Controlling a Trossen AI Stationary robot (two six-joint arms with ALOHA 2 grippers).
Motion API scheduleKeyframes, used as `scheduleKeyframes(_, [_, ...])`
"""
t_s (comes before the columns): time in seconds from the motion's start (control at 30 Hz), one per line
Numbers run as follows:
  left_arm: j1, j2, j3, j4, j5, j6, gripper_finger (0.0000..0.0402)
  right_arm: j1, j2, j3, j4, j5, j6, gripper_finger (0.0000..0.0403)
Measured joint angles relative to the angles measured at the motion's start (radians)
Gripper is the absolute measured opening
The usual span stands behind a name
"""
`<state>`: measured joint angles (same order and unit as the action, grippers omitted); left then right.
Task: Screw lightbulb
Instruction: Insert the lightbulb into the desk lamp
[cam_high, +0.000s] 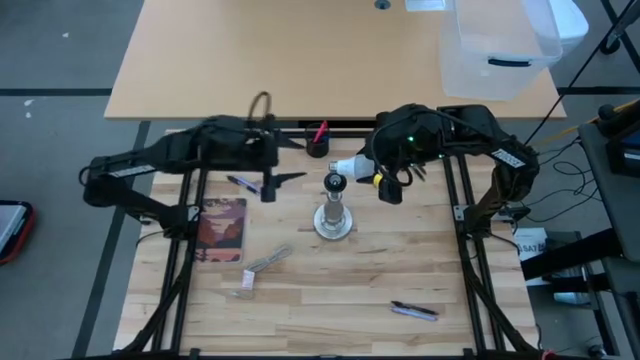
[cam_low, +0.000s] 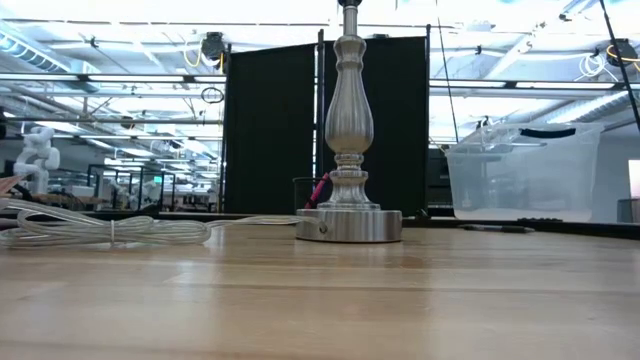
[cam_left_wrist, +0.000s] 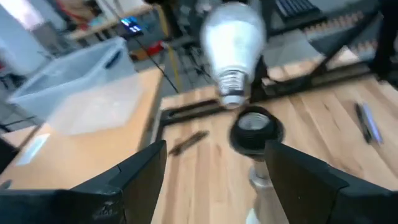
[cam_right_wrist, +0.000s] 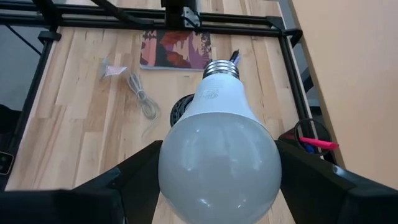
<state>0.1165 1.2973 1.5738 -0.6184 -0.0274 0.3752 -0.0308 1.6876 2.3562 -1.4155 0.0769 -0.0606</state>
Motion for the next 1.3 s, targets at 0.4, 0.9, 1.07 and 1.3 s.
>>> scheduleKeyframes(0.4, [0.001,0.230,0.375,-0.260,0.037,0.035,0.0275,0.020,0.001,0.000,0.005,0.000,-0.007,0.0272])
scheduleKeyframes(0.9, [-0.013,0.322,0.463,-0.315,0.106,0.031,0.0275,0.020,0.001,0.000,0.019,0.000,-0.017,0.0273])
scheduleKeyframes(1.07, [-0.020,0.339,0.463,-0.308,0.131,0.027,0.0275,0.020,0.010,0.000,0.022,0.000,-0.021,0.0272])
scheduleKeyframes(1.3, [-0.028,0.344,0.463,-0.272,0.147,0.027,0.0275,0.020,0.057,0.000,0.021,-0.005,-0.034,0.0274])
